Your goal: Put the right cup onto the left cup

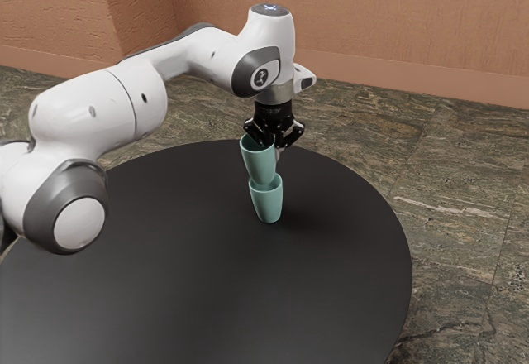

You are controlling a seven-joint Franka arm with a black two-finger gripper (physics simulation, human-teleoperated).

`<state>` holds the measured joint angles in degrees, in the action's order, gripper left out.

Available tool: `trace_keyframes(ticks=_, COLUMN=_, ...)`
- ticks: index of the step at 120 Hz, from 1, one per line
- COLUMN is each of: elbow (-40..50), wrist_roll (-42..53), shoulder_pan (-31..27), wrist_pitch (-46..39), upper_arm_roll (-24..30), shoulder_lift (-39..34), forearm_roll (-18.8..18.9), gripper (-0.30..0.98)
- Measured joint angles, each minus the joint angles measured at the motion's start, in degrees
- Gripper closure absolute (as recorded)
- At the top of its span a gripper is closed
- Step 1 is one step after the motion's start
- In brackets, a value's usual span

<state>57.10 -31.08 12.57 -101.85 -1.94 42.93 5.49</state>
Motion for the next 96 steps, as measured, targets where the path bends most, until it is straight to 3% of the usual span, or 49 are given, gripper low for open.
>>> trace_keyframes(ticks=35, elbow=-1.08, wrist_roll=0.97, shoulder_pan=-0.01, wrist_pitch=0.49, upper_arm_roll=0.02, shoulder_lift=0.84, forearm_roll=0.00, gripper=0.78)
trace_keyframes(ticks=56, elbow=-1.17, wrist_roll=1.37, shoulder_pan=0.07, wrist_pitch=0.43, upper_arm_roll=0.08, shoulder_lift=0.85, forearm_roll=-0.17, gripper=0.40)
trace_keyframes(ticks=74, elbow=-1.16, wrist_roll=1.64, shoulder_pan=0.08, wrist_pitch=0.65, upper_arm_roll=0.12, shoulder_lift=0.13, forearm_roll=-0.25, gripper=0.20)
trace_keyframes(ticks=84, elbow=0.39, wrist_roll=1.97, shoulder_pan=0.07, wrist_pitch=1.43, upper_arm_roll=0.62, shoulder_lift=-4.62, forearm_roll=-0.71, gripper=0.14)
trace_keyframes(ticks=96, elbow=9.34, wrist_roll=4.53, shoulder_pan=-0.33, wrist_pitch=2.36, upper_arm_roll=0.48, shoulder_lift=-14.82, forearm_roll=-3.39, gripper=0.09)
